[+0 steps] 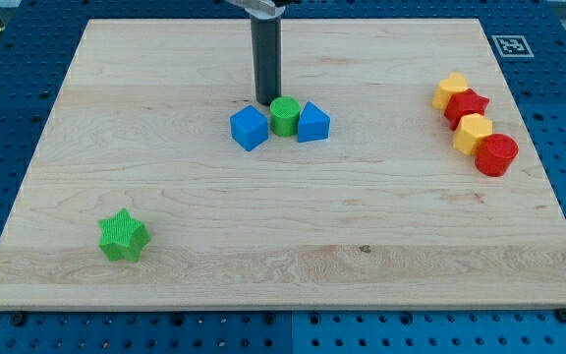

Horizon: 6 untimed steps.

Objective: Push green star into blue cube

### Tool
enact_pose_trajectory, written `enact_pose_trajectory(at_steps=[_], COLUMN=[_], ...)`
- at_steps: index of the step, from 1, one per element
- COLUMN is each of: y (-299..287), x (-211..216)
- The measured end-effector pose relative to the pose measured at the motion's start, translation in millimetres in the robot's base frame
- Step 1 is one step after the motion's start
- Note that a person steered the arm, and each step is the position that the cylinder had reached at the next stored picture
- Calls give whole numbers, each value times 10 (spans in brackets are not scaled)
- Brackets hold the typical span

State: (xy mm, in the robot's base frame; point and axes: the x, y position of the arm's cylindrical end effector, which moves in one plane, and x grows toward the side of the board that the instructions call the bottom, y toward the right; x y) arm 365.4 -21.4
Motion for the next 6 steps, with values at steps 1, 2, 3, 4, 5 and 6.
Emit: enact_pose_trajectory(at_steps=[1, 2, 3, 4, 5, 6], y=[20, 52, 38, -374, -1148, -1891], x=[152, 216, 168, -31, 12, 392])
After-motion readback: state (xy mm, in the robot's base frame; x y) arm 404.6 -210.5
